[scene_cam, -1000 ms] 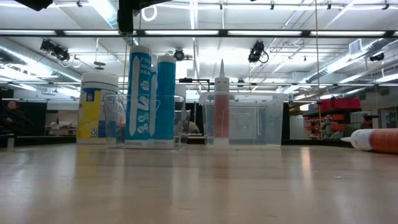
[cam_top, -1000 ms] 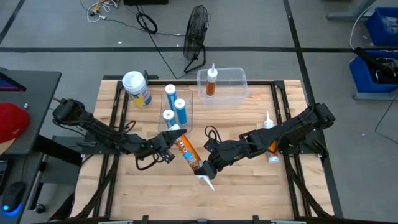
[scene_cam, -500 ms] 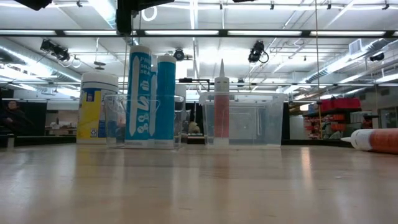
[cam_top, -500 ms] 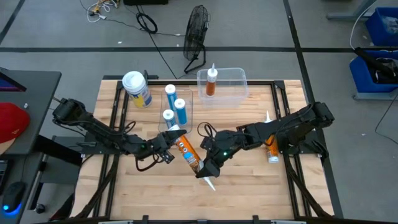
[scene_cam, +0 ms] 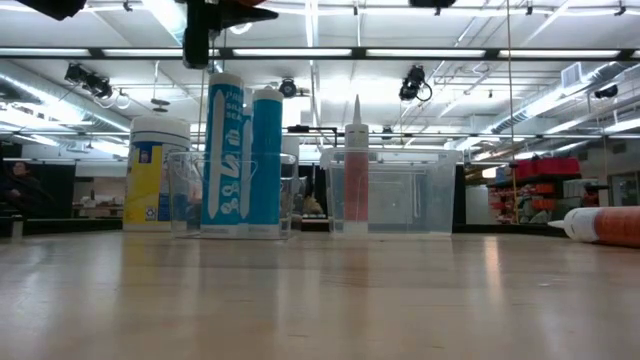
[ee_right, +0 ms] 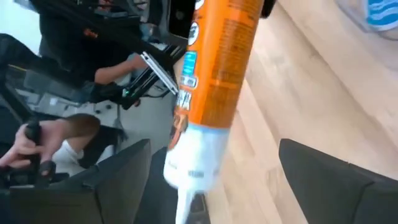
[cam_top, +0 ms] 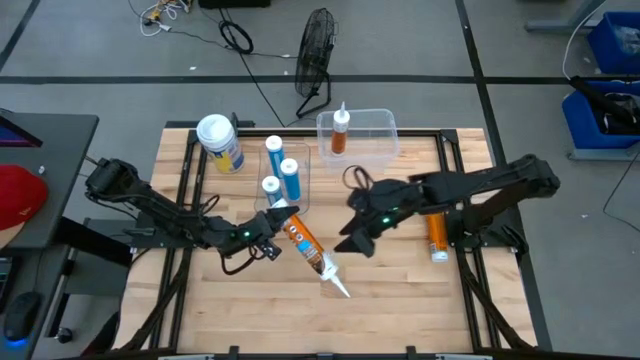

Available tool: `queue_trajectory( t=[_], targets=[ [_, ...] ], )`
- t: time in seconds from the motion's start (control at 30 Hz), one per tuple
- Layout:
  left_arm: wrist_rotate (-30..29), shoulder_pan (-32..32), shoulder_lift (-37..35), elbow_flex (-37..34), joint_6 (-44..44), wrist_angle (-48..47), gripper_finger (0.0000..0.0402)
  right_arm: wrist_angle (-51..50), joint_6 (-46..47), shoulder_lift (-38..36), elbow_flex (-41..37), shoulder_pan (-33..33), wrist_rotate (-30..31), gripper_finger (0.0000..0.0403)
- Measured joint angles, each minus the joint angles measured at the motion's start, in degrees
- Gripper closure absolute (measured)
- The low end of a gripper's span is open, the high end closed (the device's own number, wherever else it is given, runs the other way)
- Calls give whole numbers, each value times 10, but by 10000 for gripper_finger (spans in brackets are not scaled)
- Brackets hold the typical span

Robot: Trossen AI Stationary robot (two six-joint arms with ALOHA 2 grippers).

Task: Pick & place silicon tubes, Sealant and Lysol wipes
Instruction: Put the bottom orange sealant into the right transparent bin

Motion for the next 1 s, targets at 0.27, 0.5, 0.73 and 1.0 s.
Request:
queue_trajectory(
  t=[0.27, 0.5, 0.73, 1.0],
  targets=[
    [-1, 0, 0, 1, -133, 9, 188, -128, -7, -95, -1, 44, 134, 48],
    [-1, 1, 0, 2, -319, 14, 188, -158, -22, -139, -1, 128, 301, 48],
    [-2, 1, -1, 2, -498, 60, 188, -201, -9, -133, -2, 205, 478, 48],
    [-1, 1, -2, 2, -686, 74, 188, -155, -42, -72, -2, 251, 722, 48]
  ],
)
